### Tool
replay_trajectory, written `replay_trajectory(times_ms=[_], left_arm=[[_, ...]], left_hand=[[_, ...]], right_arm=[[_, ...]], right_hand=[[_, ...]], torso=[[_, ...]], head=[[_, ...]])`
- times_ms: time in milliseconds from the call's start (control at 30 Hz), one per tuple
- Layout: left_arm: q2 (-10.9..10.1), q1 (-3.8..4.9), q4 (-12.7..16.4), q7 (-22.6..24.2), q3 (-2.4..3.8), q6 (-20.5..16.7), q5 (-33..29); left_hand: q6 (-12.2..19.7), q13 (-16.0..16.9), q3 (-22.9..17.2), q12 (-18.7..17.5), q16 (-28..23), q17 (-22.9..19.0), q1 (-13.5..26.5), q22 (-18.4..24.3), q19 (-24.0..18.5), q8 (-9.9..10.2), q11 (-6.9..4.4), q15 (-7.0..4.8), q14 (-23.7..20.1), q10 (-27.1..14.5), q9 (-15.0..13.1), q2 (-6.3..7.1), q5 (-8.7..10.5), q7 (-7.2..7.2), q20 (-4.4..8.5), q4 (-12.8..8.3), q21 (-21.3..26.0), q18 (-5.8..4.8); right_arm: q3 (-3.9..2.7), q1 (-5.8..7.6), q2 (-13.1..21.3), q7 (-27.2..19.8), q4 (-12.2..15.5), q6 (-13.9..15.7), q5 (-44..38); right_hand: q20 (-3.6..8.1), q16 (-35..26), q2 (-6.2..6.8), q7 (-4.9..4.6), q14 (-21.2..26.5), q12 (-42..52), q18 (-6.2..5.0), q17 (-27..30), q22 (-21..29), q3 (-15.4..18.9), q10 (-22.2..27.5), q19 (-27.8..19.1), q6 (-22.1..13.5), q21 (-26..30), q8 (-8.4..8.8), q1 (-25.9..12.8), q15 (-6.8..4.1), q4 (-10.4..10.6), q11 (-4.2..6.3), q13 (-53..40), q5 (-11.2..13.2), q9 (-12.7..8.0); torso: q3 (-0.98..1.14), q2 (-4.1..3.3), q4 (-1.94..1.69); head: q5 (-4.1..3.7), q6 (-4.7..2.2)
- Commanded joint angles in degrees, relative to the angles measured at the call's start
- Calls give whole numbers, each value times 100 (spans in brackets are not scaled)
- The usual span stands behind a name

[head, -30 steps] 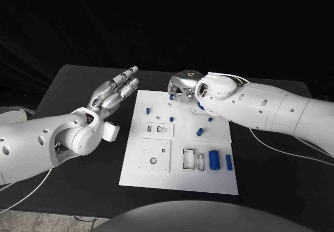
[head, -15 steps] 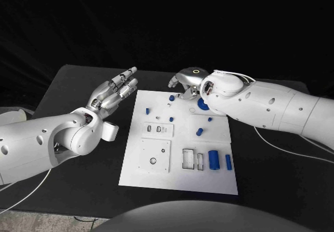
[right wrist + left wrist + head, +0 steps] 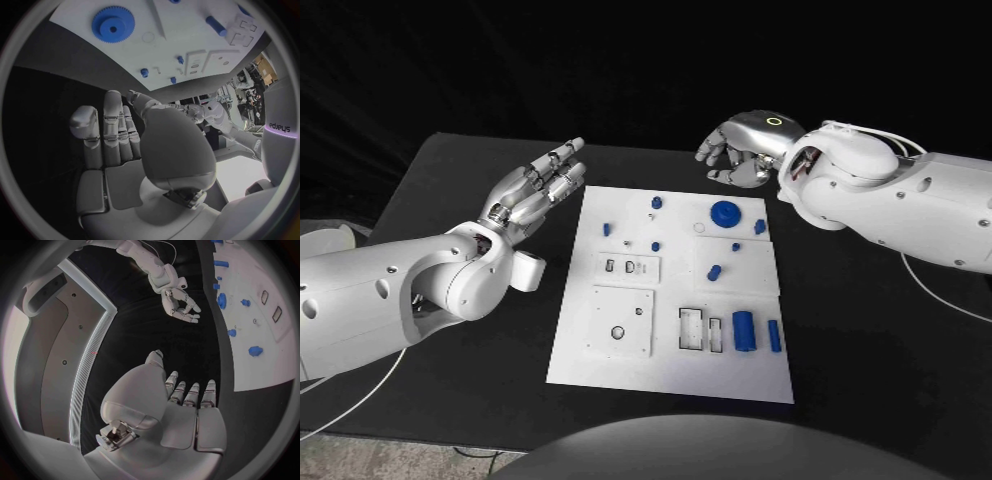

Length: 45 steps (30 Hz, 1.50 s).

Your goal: Assemble the parts on the task board

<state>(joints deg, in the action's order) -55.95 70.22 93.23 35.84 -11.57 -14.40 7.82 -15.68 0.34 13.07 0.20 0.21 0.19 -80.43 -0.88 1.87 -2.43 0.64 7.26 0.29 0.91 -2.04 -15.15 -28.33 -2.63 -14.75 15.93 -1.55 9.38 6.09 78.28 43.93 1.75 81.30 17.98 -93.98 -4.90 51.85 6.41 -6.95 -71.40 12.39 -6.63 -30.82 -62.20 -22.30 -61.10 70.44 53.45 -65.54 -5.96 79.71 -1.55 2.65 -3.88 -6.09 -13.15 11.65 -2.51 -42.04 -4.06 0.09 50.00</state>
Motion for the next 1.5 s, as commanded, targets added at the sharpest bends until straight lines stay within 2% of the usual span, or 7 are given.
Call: replay_trajectory(times_ms=[33,233,267,367,600,733,1500], left_arm=[[8,1,-2,201,3,86,81],[24,-11,1,228,2,104,97],[28,-14,-3,226,2,108,98],[38,-20,-16,220,2,112,99],[61,-27,-20,204,2,125,100],[61,-28,-20,188,2,129,101],[85,-31,-64,115,2,182,80]], left_hand=[[-62,11,-42,23,11,8,-70,-8,37,-38,-2,23,43,56,-12,-16,-34,12,-2,5,-29,110],[-112,19,-60,31,20,15,-98,-13,54,-54,-2,25,65,86,-18,-23,-56,10,0,7,-41,110],[-112,19,-61,31,20,15,-99,-13,54,-55,-2,25,65,87,-18,-23,-57,10,0,7,-41,110],[-107,20,-63,31,20,15,-102,-13,54,-54,1,26,67,88,-17,-25,-59,8,0,8,-41,110],[-106,20,-68,31,20,15,-106,-13,53,-54,4,28,67,90,-16,-30,-63,6,-1,10,-40,109],[-94,21,-75,31,22,16,-113,-12,54,-53,10,33,71,92,-14,-37,-69,3,-3,12,-41,108],[-67,18,-80,29,21,16,-120,-12,53,-47,18,41,70,84,-10,-38,-73,-2,-7,12,-40,107]], right_arm=[[5,-31,137,162,81,-298,17],[12,-154,390,195,110,-381,80],[12,-169,410,190,108,-379,96],[13,-211,446,161,96,-335,136],[14,-305,468,108,48,-293,226],[14,-361,458,170,14,-386,172],[14,-591,220,609,-241,-634,-186]], right_hand=[[4,-169,-22,18,200,156,-151,80,410,26,-167,-345,6,431,57,-41,7,52,31,-87,57,-28],[36,-587,-22,103,338,1141,-283,313,1095,233,-379,-840,-29,1304,163,-78,-41,67,190,-823,81,-101],[110,-603,-105,138,241,2002,-313,311,1084,333,217,-716,51,1369,155,-124,-88,117,219,-1632,79,-124],[114,-287,-58,173,56,3701,-155,-39,603,525,86,-301,-76,961,210,-258,-96,195,290,-3150,334,-188],[140,3098,-126,173,-1412,7285,162,-4704,-949,909,-2221,650,-121,-562,196,-737,-127,553,355,-7596,729,-210],[147,3727,-113,172,-1792,7761,277,-5756,-1504,1081,-2890,964,-219,-1109,211,-838,-134,631,358,-8391,746,-241],[111,3758,-151,115,-1814,7761,279,-5820,-1638,1133,-2890,955,-132,-1182,112,-670,-102,493,315,-8391,443,-174]], torso=[[16,-11,30],[1,4,-2],[4,3,-2],[7,-3,-4],[-8,0,-15],[-9,1,-8],[-3,-4,3]], head=[[17,0],[-27,0],[-25,0],[-18,0],[-47,0],[-30,0],[-63,0]])
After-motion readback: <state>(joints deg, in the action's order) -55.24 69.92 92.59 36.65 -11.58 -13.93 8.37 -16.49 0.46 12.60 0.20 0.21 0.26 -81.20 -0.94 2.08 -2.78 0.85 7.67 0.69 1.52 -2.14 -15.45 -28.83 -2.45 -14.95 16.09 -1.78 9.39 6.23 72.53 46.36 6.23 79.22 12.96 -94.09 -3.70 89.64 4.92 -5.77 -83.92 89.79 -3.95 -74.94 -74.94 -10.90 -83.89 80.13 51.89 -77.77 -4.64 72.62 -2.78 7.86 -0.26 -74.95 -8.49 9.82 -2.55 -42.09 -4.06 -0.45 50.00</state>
